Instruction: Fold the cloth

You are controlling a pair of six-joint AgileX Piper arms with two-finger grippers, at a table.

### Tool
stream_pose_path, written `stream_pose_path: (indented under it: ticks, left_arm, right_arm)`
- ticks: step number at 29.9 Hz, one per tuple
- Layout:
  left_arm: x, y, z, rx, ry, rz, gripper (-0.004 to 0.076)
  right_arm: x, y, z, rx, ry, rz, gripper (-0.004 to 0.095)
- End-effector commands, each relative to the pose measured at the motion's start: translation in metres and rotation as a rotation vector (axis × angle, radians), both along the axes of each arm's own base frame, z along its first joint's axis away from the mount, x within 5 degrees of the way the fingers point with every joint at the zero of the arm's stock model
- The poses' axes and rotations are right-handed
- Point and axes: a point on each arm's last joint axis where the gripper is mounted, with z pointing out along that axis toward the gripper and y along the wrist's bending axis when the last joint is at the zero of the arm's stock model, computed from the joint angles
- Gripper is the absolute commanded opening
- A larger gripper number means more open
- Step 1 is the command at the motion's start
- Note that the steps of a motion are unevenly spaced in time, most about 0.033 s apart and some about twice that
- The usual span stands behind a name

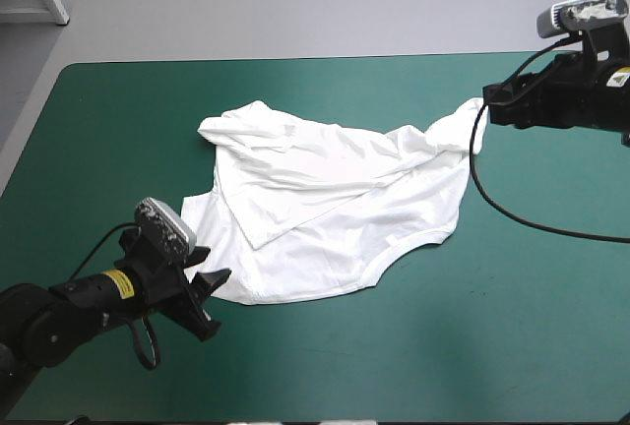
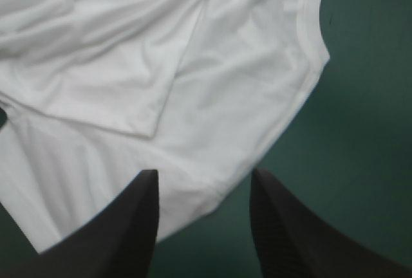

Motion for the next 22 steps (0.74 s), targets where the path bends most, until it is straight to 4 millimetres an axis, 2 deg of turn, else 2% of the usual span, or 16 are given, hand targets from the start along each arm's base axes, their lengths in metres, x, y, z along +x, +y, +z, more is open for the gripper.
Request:
stream_pose_path:
  ticks: [1,10,16,22]
  left_arm:
    - [0.000,-0.002,-0.020,0.015,-0.004,-0.025,0.0327]
    - [0.028,-0.019,-0.059,0.218,0.053,-0.195,0.0330]
    - [0.035,-0.036,-0.076,0.284,0.085,-0.294,0.0330]
    - [0.048,-0.043,-0.098,0.362,0.136,-0.317,0.0330]
  right_arm:
    - [-0.009,0.000,0.001,0.021,-0.065,-0.012,0.0462]
    - [-0.006,-0.002,-0.009,0.006,-0.045,-0.019,0.0462]
    - [-0.006,-0.003,-0.009,-0.005,-0.053,-0.030,0.0462]
    - [-0.005,-0.004,-0.008,-0.005,-0.063,-0.036,0.0462]
